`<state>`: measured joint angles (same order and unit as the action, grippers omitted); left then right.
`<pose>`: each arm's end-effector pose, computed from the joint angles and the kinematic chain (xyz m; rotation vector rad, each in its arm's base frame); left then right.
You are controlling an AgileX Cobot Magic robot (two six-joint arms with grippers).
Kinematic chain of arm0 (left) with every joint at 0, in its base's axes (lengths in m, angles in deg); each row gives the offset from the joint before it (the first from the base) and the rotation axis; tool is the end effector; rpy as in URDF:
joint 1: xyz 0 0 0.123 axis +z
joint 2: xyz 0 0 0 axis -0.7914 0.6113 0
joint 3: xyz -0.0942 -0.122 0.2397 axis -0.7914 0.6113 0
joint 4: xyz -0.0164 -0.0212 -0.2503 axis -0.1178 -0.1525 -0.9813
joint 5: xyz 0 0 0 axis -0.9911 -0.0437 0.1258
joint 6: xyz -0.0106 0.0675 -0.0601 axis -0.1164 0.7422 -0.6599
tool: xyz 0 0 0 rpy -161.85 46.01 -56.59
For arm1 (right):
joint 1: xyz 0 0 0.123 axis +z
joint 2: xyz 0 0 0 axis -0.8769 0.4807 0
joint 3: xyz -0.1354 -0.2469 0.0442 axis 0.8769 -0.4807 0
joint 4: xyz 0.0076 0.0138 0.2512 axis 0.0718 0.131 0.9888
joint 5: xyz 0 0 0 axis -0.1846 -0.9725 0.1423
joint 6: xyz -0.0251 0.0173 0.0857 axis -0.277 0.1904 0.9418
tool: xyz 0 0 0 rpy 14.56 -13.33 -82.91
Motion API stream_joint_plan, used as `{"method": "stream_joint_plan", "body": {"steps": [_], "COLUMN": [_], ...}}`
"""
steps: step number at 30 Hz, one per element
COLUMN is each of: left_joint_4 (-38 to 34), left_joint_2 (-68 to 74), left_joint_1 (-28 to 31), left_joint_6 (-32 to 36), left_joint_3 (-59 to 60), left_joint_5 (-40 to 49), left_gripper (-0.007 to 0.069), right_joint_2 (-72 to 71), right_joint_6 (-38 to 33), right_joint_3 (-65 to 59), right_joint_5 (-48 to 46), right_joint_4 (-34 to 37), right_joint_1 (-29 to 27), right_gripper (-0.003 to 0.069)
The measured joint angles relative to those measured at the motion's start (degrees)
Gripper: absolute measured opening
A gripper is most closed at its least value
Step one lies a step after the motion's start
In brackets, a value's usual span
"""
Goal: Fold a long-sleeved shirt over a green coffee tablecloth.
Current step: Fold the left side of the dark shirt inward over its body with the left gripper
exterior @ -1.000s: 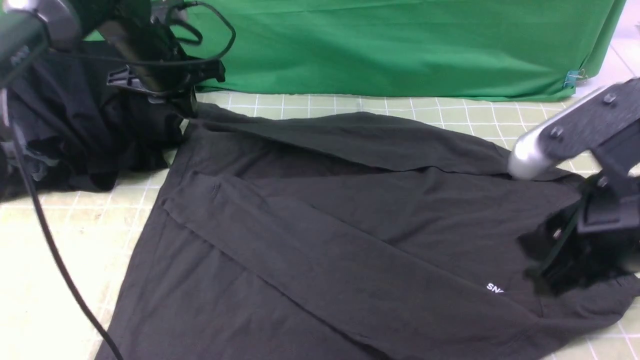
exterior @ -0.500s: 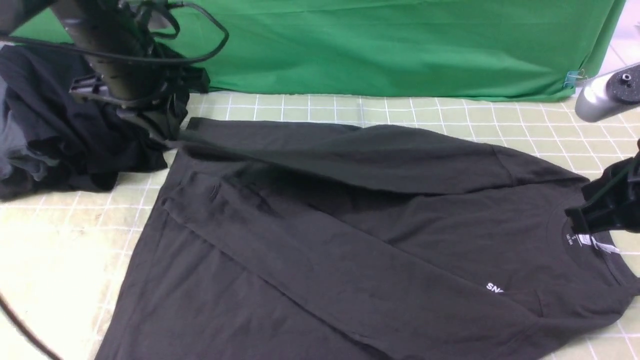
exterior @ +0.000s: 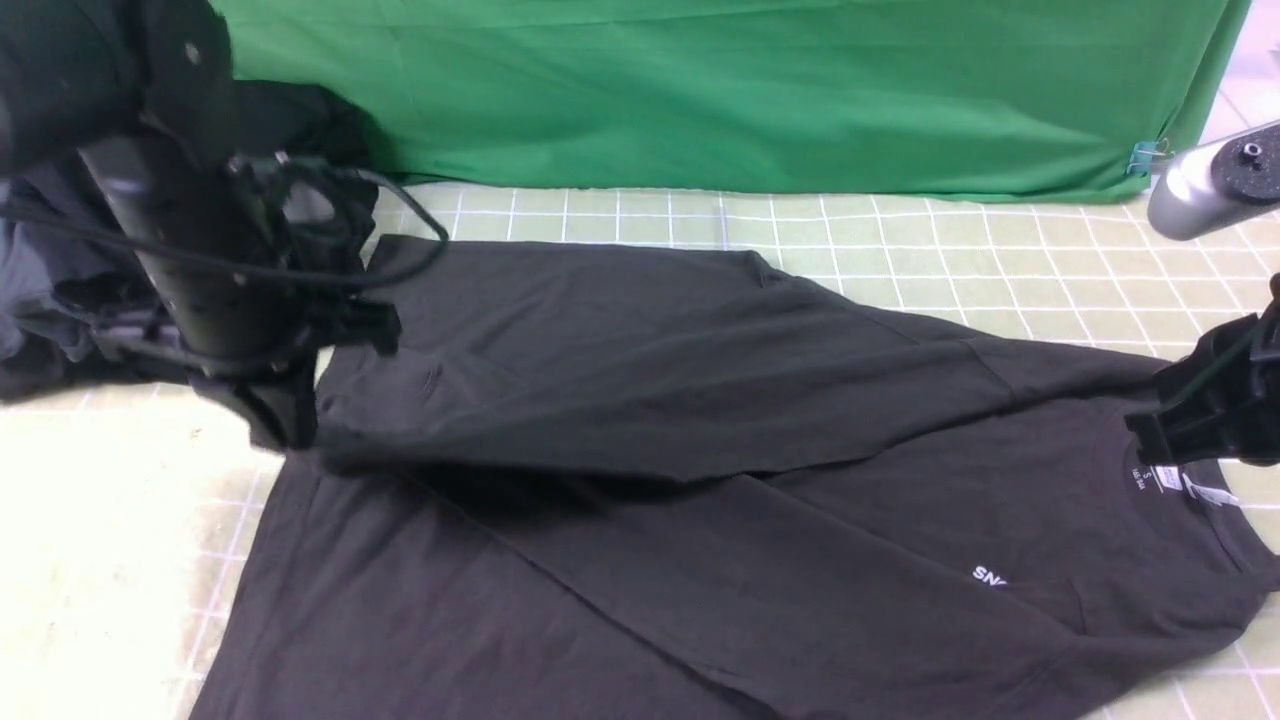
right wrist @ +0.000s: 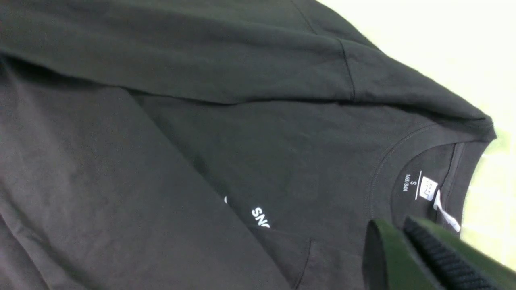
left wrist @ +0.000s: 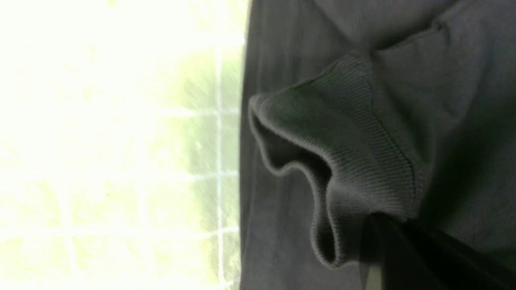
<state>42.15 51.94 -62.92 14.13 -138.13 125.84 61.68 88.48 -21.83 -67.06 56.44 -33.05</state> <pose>0.3455 -0.0626 0.2583 -0.0320 3.0342 0.0032 0.1996 0.0867 0.3388 -0.3732 2.3497 0.0437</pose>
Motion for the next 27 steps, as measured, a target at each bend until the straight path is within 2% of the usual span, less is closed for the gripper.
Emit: {"method": "stream_joint_plan", "body": {"steps": [9,19,22,27], "left_joint_4": [3.3,1.2,0.7,-0.2], "left_joint_2": [0.0,-0.1,-0.1,-0.1], "left_joint_1": [-2.0,-2.0,-2.0,-2.0], "left_joint_6": [-3.6,-3.9,-3.9,-3.6], "left_joint_3": [4.2,10.1,10.1,10.1], "left_joint_5": [-0.5,-1.4,-1.4,-0.4], "left_gripper": [0.0011,0.0017,0.0044,0.0185], "right_joint_2": [0.0,0.0,0.0,0.0], "right_joint_6": [0.0,0.0,0.0,0.0], "right_joint_3": [0.0,0.0,0.0,0.0], "right_joint_5": [-0.8,-1.0,-1.0,-1.0], "right_joint_4": [0.2,0.2,0.2,0.3], "right_joint_1": [0.0,-0.1,-0.1,-0.1], "right_gripper": [0.0064,0.0094,0.0100,0.0104]}}
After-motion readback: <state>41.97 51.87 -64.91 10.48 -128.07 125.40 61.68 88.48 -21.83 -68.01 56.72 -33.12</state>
